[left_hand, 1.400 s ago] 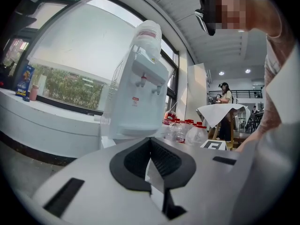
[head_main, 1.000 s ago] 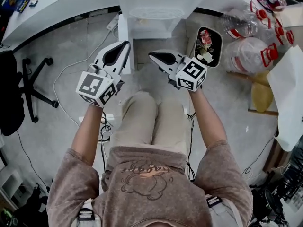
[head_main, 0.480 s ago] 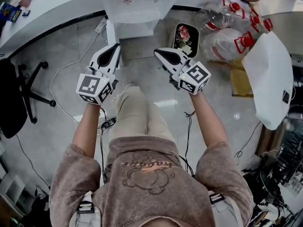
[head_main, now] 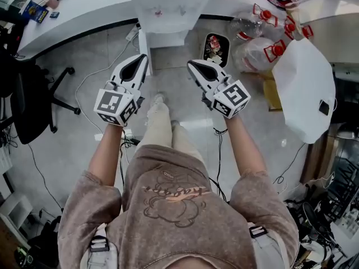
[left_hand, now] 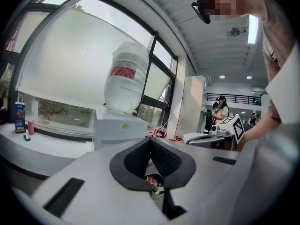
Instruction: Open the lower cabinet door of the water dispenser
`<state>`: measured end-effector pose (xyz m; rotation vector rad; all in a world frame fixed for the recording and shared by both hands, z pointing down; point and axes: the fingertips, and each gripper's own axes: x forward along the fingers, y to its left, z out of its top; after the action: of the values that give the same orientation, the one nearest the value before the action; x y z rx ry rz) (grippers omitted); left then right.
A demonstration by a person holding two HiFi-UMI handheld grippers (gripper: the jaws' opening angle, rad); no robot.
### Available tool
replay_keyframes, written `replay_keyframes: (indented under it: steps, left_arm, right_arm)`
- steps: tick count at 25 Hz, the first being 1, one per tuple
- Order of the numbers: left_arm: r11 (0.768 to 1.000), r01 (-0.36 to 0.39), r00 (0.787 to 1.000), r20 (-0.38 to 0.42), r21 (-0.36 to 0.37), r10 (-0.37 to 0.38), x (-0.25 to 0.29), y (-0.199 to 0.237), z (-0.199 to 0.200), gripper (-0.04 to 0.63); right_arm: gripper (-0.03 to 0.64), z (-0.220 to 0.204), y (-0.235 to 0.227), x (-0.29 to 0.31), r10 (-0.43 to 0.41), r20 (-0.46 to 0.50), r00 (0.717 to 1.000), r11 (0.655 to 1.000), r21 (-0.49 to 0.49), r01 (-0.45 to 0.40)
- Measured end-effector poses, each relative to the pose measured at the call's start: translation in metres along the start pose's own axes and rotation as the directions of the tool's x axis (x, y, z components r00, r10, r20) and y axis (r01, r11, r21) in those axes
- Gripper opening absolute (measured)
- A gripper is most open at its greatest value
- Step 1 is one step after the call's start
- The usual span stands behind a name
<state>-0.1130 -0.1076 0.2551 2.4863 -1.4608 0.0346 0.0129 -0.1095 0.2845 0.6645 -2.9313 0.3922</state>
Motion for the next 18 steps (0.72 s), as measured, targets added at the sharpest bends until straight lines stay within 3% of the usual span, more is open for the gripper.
replay_keyframes:
  steps: [9, 18]
  left_arm:
    - [0.997, 0.068, 0.997, 0.017, 0.029, -0.069, -0.022, -0.047, 0.101, 0.017]
    - [0.988, 0.145, 0.989, 0.010, 0.048, -0.145, -0.022, -0.063, 0.151, 0.017]
  right_arm:
    - [0.006, 0.101, 0.039, -0.032, -0.089, 0.079, 0.993, 0.996, 0.006, 0.089]
    - [0.006, 0.159, 0.033, -0.048, -0.195, 0.159, 0.968, 0.980, 0.005, 0.197]
